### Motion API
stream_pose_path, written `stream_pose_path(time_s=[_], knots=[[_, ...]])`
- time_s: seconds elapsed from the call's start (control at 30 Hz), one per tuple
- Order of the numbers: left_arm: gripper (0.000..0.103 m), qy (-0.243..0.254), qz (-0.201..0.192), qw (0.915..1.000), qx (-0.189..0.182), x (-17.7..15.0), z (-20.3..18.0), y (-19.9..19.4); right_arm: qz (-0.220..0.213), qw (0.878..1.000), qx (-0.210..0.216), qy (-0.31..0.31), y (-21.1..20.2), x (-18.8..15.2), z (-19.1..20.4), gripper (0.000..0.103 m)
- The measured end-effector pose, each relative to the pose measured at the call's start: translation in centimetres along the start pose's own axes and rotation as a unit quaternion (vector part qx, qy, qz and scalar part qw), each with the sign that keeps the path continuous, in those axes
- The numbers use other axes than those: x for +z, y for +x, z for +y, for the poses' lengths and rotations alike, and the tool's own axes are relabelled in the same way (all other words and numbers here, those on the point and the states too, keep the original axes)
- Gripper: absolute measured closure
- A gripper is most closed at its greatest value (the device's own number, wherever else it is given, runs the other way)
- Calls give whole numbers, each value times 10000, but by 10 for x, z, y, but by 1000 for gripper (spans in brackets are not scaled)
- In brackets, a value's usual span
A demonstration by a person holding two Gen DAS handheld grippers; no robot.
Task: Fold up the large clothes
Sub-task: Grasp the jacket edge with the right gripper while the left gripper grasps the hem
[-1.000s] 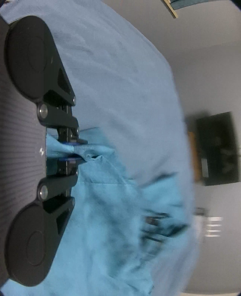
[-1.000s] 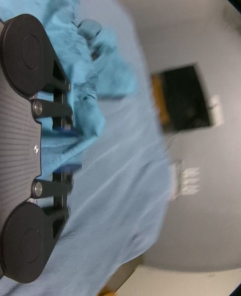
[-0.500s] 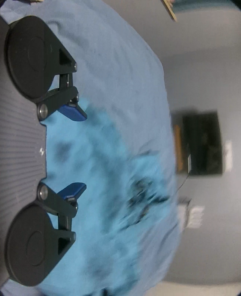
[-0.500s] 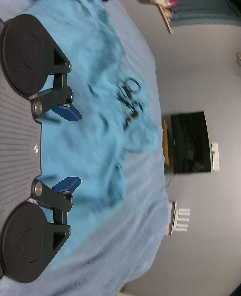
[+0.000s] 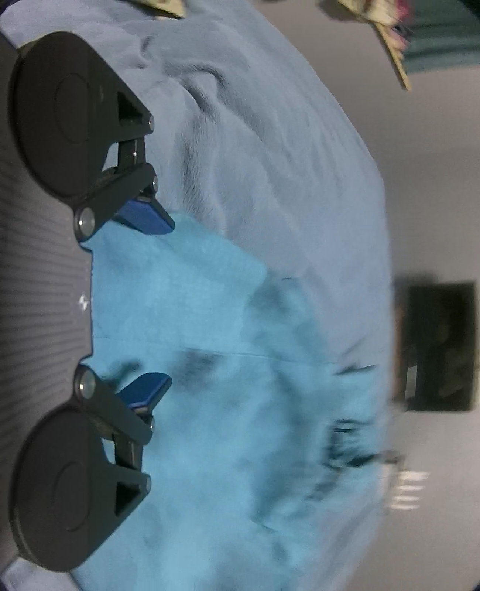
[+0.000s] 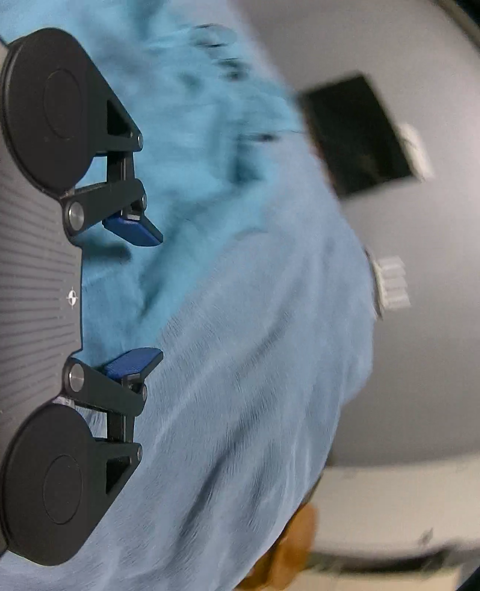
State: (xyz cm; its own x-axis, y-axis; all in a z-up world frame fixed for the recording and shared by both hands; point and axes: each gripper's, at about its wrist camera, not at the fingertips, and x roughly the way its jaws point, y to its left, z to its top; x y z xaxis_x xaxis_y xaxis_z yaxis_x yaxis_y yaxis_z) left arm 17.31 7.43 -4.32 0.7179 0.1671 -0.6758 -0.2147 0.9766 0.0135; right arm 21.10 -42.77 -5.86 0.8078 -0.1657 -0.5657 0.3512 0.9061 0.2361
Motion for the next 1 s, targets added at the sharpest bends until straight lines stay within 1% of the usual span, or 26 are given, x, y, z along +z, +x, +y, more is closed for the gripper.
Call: stream_pose_path(time_s=[0.03, 0.07, 0.1, 0.13, 0.17, 0.23, 0.3, 0.33, 0.37, 0.43, 0.47, 0.5, 0.53, 0.57, 0.6, 0.67, 0.73, 0.77, 0.83, 0.93, 0.97, 1.0], knots=[[21, -291, -80, 9994, -167, 1, 6, -14, -94, 9997, -3, 243, -12, 2, -5, 24], [19, -544, -116, 9979, -334, 2, 9, -24, -159, 9989, 38, 437, -21, 3, -9, 17], [18, -737, -128, 9962, -450, 3, 12, -31, -171, 9977, 98, 649, -32, 4, -15, 13], [17, -891, -117, 9946, -524, 2, 15, -39, -114, 9960, 172, 873, -40, 3, -19, 12], [17, -1056, -37, 9927, -583, 2, 16, -44, 6, 9940, 221, 1073, -44, 3, -23, 12], [17, -1270, 195, 9893, -688, -6, 20, -52, 382, 9883, 296, 1448, -49, -2, -30, 12], [17, -1561, 474, 9837, -755, -14, 23, -53, 743, 9824, 415, 1666, -49, -10, -34, 12], [17, -1812, 646, 9778, -833, -21, 26, -50, 917, 9785, 486, 1781, -48, -15, -34, 12], [13, -2023, 762, 9721, -909, -26, 29, -47, 1053, 9750, 546, 1880, -46, -19, -33, 12], [12, -2238, 909, 9657, -950, -34, 31, -40, 1296, 9675, 695, 2058, -37, -30, -30, 12], [12, -2339, 1058, 9617, -965, -37, 32, -32, 1399, 9633, 751, 2162, -31, -34, -29, 11], [12, -2503, 1241, 9549, -1006, -41, 34, -27, 1476, 9607, 775, 2221, -26, -38, -28, 12], [12, -2721, 1387, 9461, -1078, -44, 36, -22, 1599, 9581, 751, 2254, -21, -43, -26, 12], [12, -2920, 1437, 9378, -1213, -48, 40, -18, 1706, 9563, 669, 2277, -17, -49, -25, 12], [12, -3017, 1444, 9340, -1258, -50, 42, -16, 1753, 9555, 618, 2292, -16, -52, -24, 12], [12, -3153, 1370, 9296, -1332, -53, 44, -11, 1794, 9523, 646, 2381, -12, -55, -23, 12], [12, -3315, 1222, 9244, -1437, -58, 48, -3, 1729, 9479, 786, 2558, -6, -57, -25, 12], [12, -3449, 1133, 9201, -1468, -60, 51, 1, 1677, 9451, 854, 2670, -4, -58, -32, 12], [12, -3658, 1022, 9125, -1516, -63, 57, 8, 1548, 9423, 897, 2828, 5, -62, -34, 15], [12, -3896, 914, 9024, -1601, -67, 65, 16, 1328, 9446, 942, 2849, 18, -64, -34, 17], [12, -3927, 897, 9009, -1615, -68, 67, 19, 1220, 9464, 985, 2822, 22, -63, -32, 21], [13, -3936, 873, 9014, -1582, -69, 68, 20, 1138, 9486, 1040, 2763, 26, -62, -28, 25]])
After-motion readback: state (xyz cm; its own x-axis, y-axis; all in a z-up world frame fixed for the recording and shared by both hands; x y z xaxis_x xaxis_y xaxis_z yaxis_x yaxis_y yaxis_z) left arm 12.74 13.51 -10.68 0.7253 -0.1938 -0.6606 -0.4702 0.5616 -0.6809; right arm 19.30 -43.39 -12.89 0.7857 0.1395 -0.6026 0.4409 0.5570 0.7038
